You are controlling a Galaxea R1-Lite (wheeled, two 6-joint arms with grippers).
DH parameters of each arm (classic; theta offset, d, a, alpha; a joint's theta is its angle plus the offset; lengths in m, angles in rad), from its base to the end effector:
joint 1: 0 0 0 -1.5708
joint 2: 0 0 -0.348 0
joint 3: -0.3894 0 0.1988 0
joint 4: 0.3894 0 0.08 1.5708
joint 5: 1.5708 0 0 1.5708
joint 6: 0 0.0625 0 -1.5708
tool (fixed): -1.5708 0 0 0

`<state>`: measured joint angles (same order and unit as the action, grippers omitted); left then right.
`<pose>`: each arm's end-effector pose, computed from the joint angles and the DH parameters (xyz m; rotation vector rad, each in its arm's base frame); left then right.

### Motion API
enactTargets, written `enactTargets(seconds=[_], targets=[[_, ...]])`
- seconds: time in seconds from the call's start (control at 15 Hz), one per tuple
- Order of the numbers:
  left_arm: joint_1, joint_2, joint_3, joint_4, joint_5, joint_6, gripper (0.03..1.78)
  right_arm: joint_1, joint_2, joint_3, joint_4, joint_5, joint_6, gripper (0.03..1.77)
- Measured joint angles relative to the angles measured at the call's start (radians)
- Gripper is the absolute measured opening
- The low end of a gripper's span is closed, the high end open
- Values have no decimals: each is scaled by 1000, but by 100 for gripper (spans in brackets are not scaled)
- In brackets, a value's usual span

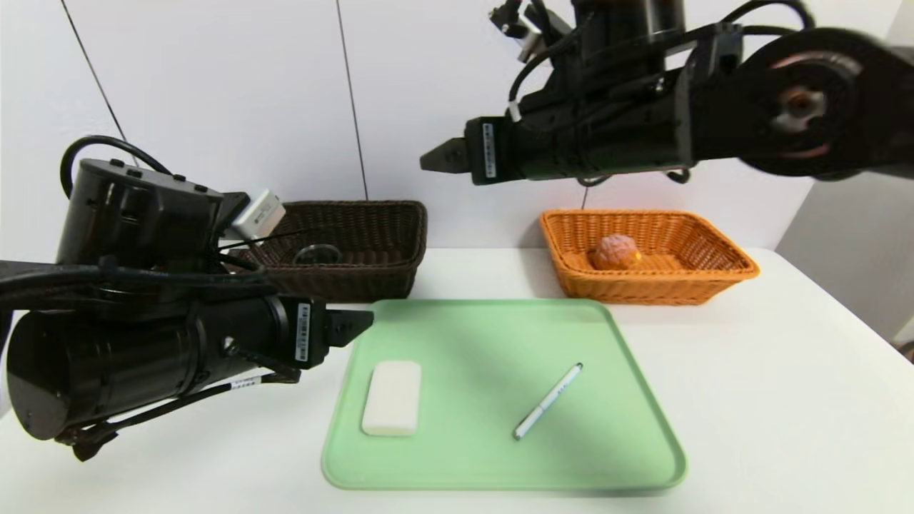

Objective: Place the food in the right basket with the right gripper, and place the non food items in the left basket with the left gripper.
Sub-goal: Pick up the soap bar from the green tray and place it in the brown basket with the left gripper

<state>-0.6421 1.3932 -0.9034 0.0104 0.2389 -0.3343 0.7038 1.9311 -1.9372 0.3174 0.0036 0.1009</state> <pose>0.2169 -0.1437 0.2551 -0.1094 0.5140 -0.3130 0.3367 0.2861 0.3586 -0.0131 0.3334 0.6853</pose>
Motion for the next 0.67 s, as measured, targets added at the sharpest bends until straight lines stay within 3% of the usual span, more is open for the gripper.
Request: enactTargets(seconds=[0.47,0.67], targets=[[-33,-93,-14,162,-15,-8,169,-64,-203,-13,600,-130,11,167],[-53,-83,-131,304,-16,-52,169,-81,-252,-10,854,-168,116,169]])
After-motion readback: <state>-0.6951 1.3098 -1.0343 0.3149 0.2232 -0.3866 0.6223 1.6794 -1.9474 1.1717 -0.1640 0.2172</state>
